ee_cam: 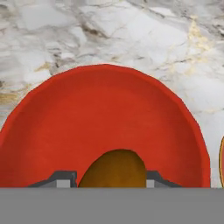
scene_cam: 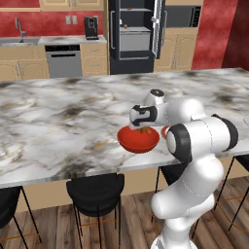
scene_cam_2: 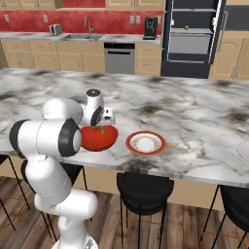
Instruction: Pick the chicken drumstick and mushroom from their plates and place them in the bowl. Then put the bowl in the fridge.
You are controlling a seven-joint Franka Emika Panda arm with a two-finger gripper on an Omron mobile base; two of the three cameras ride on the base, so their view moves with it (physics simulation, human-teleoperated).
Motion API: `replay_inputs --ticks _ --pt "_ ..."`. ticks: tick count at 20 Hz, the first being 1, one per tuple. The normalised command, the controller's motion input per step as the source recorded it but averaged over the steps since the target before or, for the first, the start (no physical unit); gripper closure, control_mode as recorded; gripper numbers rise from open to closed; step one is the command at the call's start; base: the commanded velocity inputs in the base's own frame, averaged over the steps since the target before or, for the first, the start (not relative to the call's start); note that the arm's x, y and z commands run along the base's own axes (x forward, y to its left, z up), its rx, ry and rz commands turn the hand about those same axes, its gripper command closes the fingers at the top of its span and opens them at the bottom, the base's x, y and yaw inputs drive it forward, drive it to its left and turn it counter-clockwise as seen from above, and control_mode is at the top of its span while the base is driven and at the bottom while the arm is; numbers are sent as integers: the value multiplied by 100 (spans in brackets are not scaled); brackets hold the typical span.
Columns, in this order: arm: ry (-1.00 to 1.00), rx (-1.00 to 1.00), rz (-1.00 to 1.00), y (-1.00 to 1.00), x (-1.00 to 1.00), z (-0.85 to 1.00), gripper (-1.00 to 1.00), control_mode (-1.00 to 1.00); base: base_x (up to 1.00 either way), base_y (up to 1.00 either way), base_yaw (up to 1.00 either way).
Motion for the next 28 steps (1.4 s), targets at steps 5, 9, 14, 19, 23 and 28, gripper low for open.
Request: replay_inputs --ticks 5,9,14,19,23,28 --pt "3 0 0 21 5 -25 100 -100 0 0 0" --pt "0 0 0 6 1 -40 100 -100 0 0 0" --pt "0 0 0 8 11 -42 100 -100 0 0 0" --pt "0 0 0 6 16 -27 100 -100 0 0 0" --pt "1 0 0 2 12 -12 100 -100 0 0 0" --pt "0 0 0 0 6 -6 -100 -100 0 0 0"
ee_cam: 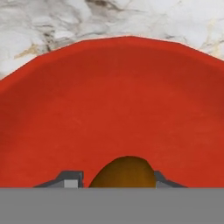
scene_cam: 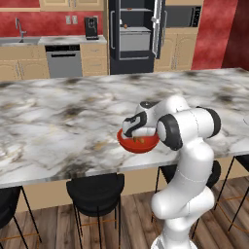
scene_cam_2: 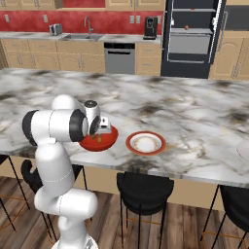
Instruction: Pick the chicken drumstick and mushroom from their plates and place them in the bowl. Then put the bowl in the fridge.
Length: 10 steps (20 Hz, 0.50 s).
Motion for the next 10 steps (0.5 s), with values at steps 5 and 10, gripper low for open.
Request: replay_inputs --ticks 5,10 --pt "0 0 0 0 -6 6 -100 -100 0 0 0" --pt "-1 -1 0 0 -6 22 -100 -100 0 0 0"
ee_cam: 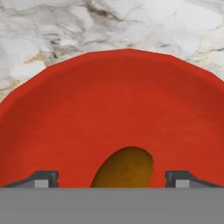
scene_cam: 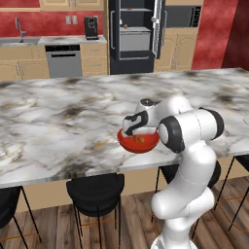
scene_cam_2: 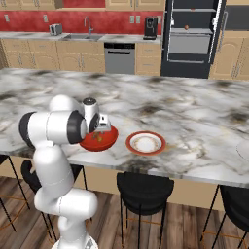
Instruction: Pick the chicken drumstick and mushroom from their plates and place them in the bowl. Then put the bowl in the fridge.
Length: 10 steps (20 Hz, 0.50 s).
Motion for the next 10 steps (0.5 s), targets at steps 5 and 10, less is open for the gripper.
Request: replay_inputs --ticks 5,10 --pt "0 0 0 0 -11 19 -100 -100 0 0 0" --pt "-2 0 -2 -3 -19 28 -100 -100 0 0 0"
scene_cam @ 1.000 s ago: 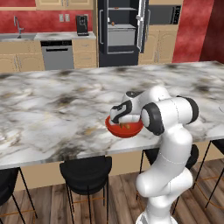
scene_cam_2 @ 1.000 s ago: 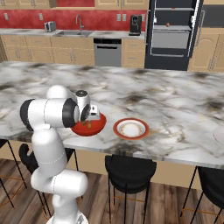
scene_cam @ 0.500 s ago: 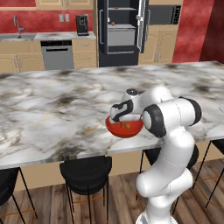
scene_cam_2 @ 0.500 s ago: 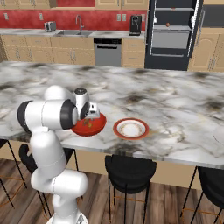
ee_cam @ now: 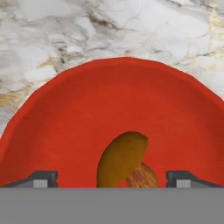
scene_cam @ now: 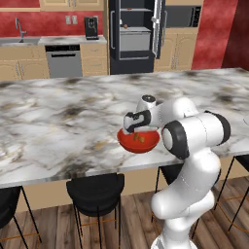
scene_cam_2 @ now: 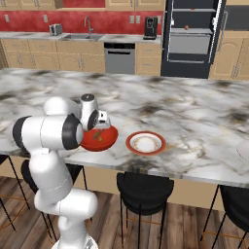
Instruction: Pick the chicken drumstick and mushroom from their plates and place them in the bowl. Then put the bowl in the fridge.
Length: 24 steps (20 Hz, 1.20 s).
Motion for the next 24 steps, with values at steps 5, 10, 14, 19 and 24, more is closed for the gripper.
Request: replay_inputs --ticks 5,10,14,19,24 --pt "-11 0 -9 -15 -38 34 -100 -100 0 0 0" --pt "-6 0 -16 -11 -48 25 -100 -100 0 0 0" --pt "0 0 -21 -6 -47 25 -100 -100 0 0 0" --pt "0 3 -14 -13 -55 19 -100 -100 0 0 0" --pt "0 4 -7 -13 -51 12 -100 -100 0 0 0"
